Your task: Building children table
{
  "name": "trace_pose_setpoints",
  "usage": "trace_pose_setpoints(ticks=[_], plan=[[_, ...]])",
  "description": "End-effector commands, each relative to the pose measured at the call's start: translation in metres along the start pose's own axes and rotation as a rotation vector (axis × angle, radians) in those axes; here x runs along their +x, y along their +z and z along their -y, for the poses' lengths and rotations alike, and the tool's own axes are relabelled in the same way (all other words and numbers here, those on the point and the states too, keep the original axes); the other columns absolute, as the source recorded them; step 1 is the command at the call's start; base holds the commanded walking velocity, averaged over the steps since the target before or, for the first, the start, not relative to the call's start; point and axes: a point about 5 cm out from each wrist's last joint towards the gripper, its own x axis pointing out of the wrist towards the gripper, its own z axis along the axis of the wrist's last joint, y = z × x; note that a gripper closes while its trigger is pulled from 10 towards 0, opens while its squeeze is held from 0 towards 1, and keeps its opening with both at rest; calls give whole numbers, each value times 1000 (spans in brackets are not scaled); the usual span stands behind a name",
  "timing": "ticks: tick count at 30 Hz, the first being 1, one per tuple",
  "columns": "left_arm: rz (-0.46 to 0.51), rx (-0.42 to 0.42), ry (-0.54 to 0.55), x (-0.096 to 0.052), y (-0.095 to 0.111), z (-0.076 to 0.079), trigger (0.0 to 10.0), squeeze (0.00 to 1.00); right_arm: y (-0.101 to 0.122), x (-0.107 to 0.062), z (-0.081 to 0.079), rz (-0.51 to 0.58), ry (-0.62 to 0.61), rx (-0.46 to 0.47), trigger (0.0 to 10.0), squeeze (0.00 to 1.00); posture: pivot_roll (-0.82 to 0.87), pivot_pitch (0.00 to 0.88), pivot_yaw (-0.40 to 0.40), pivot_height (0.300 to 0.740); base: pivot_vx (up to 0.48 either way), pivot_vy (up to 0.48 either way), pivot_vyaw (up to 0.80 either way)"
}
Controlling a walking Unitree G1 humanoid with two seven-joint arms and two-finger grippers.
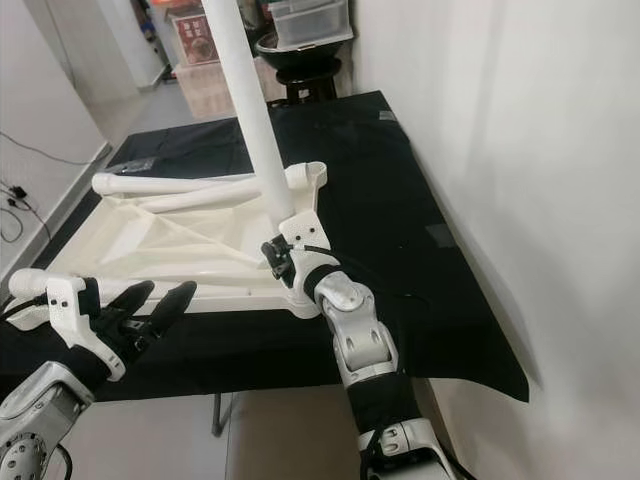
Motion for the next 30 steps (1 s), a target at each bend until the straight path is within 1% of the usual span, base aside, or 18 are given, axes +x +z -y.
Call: trace_pose_setpoints(ticks=[1, 3, 4, 5, 6, 7, 8, 9, 10, 11, 13, 19, 21, 23, 24, 25, 29, 30], plan=[[-16, 28, 27, -4, 2, -6, 10000, 0, 2, 2, 0, -13, 85, 26, 10000, 1000, -38, 50, 151, 740, 0, 0, 0], [-16, 28, 27, -4, 2, -6, 10000, 0, 2, 2, 0, -13, 85, 26, 10000, 1000, -38, 50, 151, 740, 0, 0, 0], [-16, 27, 25, -3, 2, -5, 10000, 0, 5, 4, 5, 11, 130, 23, 10000, 1000, -39, 53, 149, 740, 0, 0, 0], [-16, 27, 25, -3, 2, -5, 10000, 0, 5, 4, 5, 11, 130, 23, 10000, 1000, -39, 53, 149, 740, 0, 0, 0], [-14, 26, 23, -2, 2, -5, 10000, 0, 8, 7, 11, 28, 164, 5, 10000, 1000, -37, 50, 146, 740, 0, 0, 0], [-12, 25, 23, -1, 1, -4, 10000, 0, 11, 9, 19, 44, 211, -3, 10000, 749, -35, 46, 139, 740, 0, 0, 0], [-12, 25, 23, -1, 1, -4, 10000, 0, 11, 9, 19, 44, 211, -3, 10000, 749, -35, 46, 139, 740, 0, 0, 0], [-10, 24, 23, -1, 1, -4, 10000, 0, 16, 11, 23, 75, 296, -14, 10000, 0, -37, 47, 138, 740, 0, 0, 0], [-9, 23, 22, -1, 1, -3, 10000, 0, 19, 12, 25, 95, 352, -21, 10000, 0, -36, 46, 137, 740, 0, 0, 0], [-9, 23, 22, -1, 1, -3, 10000, 0, 19, 12, 25, 95, 352, -21, 10000, 0, -36, 46, 137, 740, 0, 0, 0], [-9, 22, 21, 0, 0, -3, 10000, 0, 23, 13, 27, 107, 476, -31, 10000, 0, -27, 38, 127, 740, 0, 0, 0], [-9, 21, 20, 0, 0, -2, 10000, 0, 25, 15, 31, 97, 543, -12, 10000, 0, -24, 42, 127, 740, 0, 0, 0], [-8, 22, 20, -1, 0, -2, 10000, 0, 27, 18, 35, 89, 577, 17, 10000, 0, -17, 43, 125, 740, 0, 0, 0], [-8, 22, 20, -1, 0, -2, 10000, 0, 27, 18, 35, 89, 577, 17, 10000, 0, -17, 43, 125, 740, 0, 0, 0], [-8, 22, 20, -1, 1, -2, 10000, 0, 28, 19, 36, 89, 597, 29, 4863, 0, -14, 45, 127, 740, 0, 0, 0], [-9, 23, 20, -1, 1, -2, 10000, 0, 28, 19, 37, 87, 614, 36, 0, 0, -13, 47, 129, 740, 0, 0, 0], [-10, 24, 20, -2, 1, -2, 10000, 0, 27, 19, 39, 89, 642, 41, 0, 0, -9, 48, 130, 740, 0, 0, 0], [-11, 25, 21, -1, 1, -3, 10000, 0, 25, 19, 39, 79, 646, 25, 0, 0, -5, 50, 132, 740, 0, 0, 0]])
